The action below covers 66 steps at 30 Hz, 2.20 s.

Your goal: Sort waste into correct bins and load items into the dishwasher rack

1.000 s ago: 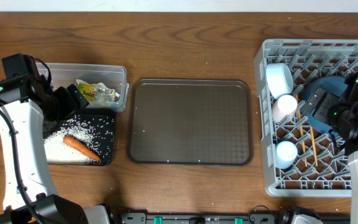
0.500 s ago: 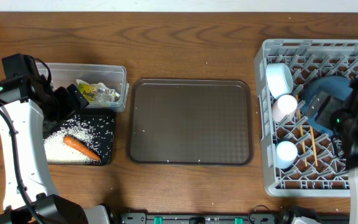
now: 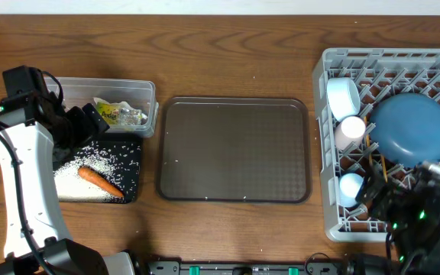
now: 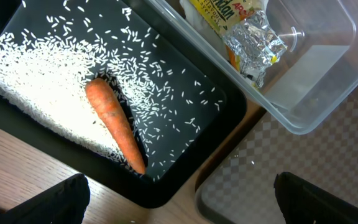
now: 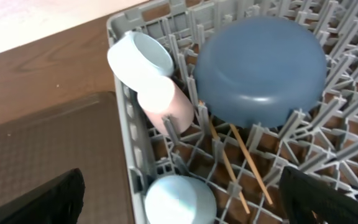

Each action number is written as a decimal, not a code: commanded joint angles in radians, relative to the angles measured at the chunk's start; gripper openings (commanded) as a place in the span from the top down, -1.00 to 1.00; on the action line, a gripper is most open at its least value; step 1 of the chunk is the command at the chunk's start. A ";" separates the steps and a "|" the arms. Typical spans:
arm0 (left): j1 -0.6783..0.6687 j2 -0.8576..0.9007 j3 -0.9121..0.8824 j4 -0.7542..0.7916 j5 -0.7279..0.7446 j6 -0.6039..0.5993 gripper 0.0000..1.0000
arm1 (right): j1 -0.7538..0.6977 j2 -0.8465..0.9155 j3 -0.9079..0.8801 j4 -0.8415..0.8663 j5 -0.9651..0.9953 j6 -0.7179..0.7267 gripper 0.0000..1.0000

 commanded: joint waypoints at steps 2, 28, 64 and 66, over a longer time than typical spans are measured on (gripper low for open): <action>0.005 -0.016 0.012 -0.006 -0.005 0.006 -0.96 | 0.033 -0.135 -0.094 0.018 0.071 -0.013 -0.99; 0.005 -0.016 0.012 -0.006 -0.005 0.006 -0.96 | 0.104 -0.352 -0.717 0.853 -0.089 -0.315 -0.99; 0.005 -0.016 0.012 -0.006 -0.005 0.006 -0.96 | 0.139 -0.353 -0.717 0.861 0.035 -0.203 -0.99; 0.005 -0.016 0.012 -0.006 -0.005 0.006 -0.96 | 0.138 -0.353 -0.717 0.861 0.035 -0.203 -0.99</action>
